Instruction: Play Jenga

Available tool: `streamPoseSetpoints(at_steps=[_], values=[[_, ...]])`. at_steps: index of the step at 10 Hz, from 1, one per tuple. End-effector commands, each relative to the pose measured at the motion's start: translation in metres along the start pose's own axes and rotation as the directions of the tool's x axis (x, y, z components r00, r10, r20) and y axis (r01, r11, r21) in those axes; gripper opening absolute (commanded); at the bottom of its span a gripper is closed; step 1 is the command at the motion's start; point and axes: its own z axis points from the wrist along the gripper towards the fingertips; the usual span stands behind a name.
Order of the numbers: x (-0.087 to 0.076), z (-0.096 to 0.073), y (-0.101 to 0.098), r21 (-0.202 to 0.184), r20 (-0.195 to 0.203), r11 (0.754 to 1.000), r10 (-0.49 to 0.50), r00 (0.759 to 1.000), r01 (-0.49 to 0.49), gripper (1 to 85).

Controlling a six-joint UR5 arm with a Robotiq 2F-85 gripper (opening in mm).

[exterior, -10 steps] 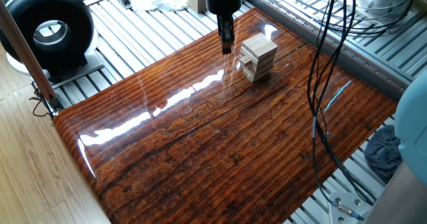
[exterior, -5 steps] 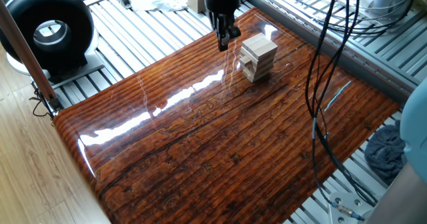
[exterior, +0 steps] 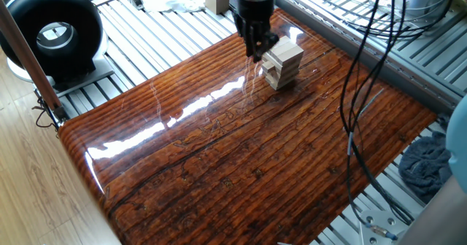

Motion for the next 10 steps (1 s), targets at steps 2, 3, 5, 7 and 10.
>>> streamPoseSetpoints(at_steps=[2,3,5,7,10], values=[[0.026,0.014,0.010,0.009,-0.017,0.999,-0.049,0.999,0.049,45.3],[0.035,0.017,0.005,0.030,-0.046,0.995,-0.095,0.994,0.097,45.7],[0.041,0.026,0.000,0.047,-0.056,0.991,-0.121,0.991,0.123,46.3],[0.034,0.034,0.003,0.037,-0.020,0.994,-0.106,0.994,0.106,46.3],[0.031,0.034,0.004,0.036,-0.007,0.995,-0.089,0.996,0.090,46.3]])
